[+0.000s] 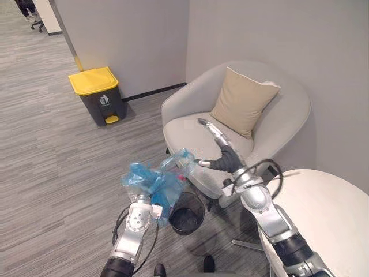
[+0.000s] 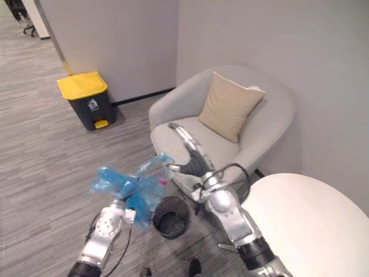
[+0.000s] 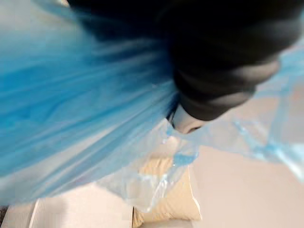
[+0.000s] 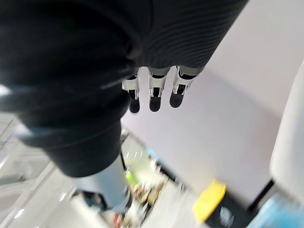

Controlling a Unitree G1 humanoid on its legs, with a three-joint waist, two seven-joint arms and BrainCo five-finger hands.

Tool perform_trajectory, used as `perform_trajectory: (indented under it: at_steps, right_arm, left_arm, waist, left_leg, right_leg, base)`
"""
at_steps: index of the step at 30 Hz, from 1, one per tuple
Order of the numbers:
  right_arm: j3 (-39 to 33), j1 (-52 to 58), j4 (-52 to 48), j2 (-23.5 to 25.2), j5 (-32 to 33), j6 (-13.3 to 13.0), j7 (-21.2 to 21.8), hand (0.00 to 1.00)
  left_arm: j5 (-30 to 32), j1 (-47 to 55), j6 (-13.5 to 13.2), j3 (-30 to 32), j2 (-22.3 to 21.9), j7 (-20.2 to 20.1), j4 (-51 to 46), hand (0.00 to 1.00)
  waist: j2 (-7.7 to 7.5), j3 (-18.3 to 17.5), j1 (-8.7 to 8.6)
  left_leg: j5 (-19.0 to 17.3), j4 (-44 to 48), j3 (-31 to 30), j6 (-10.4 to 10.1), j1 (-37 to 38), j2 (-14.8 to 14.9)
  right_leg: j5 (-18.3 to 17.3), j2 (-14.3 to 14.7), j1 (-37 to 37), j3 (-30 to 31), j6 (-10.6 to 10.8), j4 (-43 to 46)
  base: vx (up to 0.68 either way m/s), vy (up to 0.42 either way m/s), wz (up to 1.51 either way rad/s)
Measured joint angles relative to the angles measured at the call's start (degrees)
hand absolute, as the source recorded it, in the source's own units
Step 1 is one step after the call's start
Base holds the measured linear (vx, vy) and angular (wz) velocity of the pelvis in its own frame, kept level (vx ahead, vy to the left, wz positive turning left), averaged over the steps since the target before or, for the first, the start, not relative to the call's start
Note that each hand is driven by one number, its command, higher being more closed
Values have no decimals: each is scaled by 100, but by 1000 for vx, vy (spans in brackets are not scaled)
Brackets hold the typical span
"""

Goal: Gather rubbish on tea table into small bin, then transfer packed bag to large trash can.

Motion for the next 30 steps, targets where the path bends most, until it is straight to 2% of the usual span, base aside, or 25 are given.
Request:
perform_trajectory:
  at_steps: [4,7,9,13,18,22,26,28,29,30]
  right_arm:
    - [-689,632,133,499,91,8,-199,0]
    - [-996,939,1225,871,827,143,-28,0]
    - [-1169,1014,1855,1055,1098,246,101,0]
    - [-1460,1117,3224,1215,1491,530,371,0]
    - [-1643,1130,4174,1246,1592,661,508,0]
    - [-1655,1128,4653,1287,1635,780,528,0]
    - [-1780,1090,4758,1518,1868,893,469,0]
    - [-1819,1099,4755,1620,1889,909,451,0]
    - [-1886,1081,4751,1670,1981,925,432,0]
    - [-1875,1067,4737,1696,2042,958,415,0]
  left_arm:
    - [-216,274,0,171,-39,-5,-1,100]
    - [-410,496,-9,272,-55,-31,142,100]
    - [-461,507,-1,464,-75,-46,506,100]
    - [-643,648,64,917,-91,-224,1369,100]
    - [-642,782,115,1111,-122,-422,2126,100]
    - [-646,837,223,1308,-182,-467,2506,100]
    - [-775,840,237,1474,-259,-468,2548,100]
    - [-856,768,239,1480,-270,-467,2533,100]
    - [-866,713,241,1522,-340,-463,2438,100]
    - [-868,675,241,1512,-386,-443,2378,100]
  waist:
    - [35,-26,-29]
    - [-24,-71,-15]
    - [-20,-68,-20]
    - [-11,-60,-4]
    - [22,19,53]
    - [-2,306,97]
    - [-81,603,132]
    - [-118,709,142]
    - [-54,756,197]
    - [-11,801,258]
  left_leg:
    - [20,1,-73,19,-3,-21]
    - [18,1,-137,10,-6,-29]
    - [18,1,-173,9,-3,-41]
    - [-3,2,-238,-14,-21,-68]
    - [-25,6,-264,21,18,-107]
    - [-14,36,-246,56,174,-122]
    - [-122,272,-69,88,119,-101]
    - [-424,1034,-2,136,-309,-42]
    - [-660,1558,31,199,-675,136]
    - [-742,1782,35,226,-832,217]
  right_leg:
    - [-42,-42,44,-47,17,-32]
    - [-53,-46,108,-129,25,-103]
    - [-44,-58,174,-168,32,-188]
    - [-49,-85,208,-231,45,-235]
    - [-65,-124,270,-273,65,-239]
    - [-66,-140,390,-255,66,-167]
    - [-184,-171,202,-189,89,250]
    - [-228,-237,-41,-210,118,596]
    - [-227,-193,-244,-218,131,875]
    - [-649,-254,-586,-354,-12,1864]
  base:
    - [8,1,9]
    - [12,-8,12]
    - [4,-9,11]
    - [11,4,8]
    - [17,11,5]
    - [4,9,-1]
    - [-43,9,-10]
    - [-102,-3,-10]
    - [-140,-2,-11]
    - [-134,-4,-2]
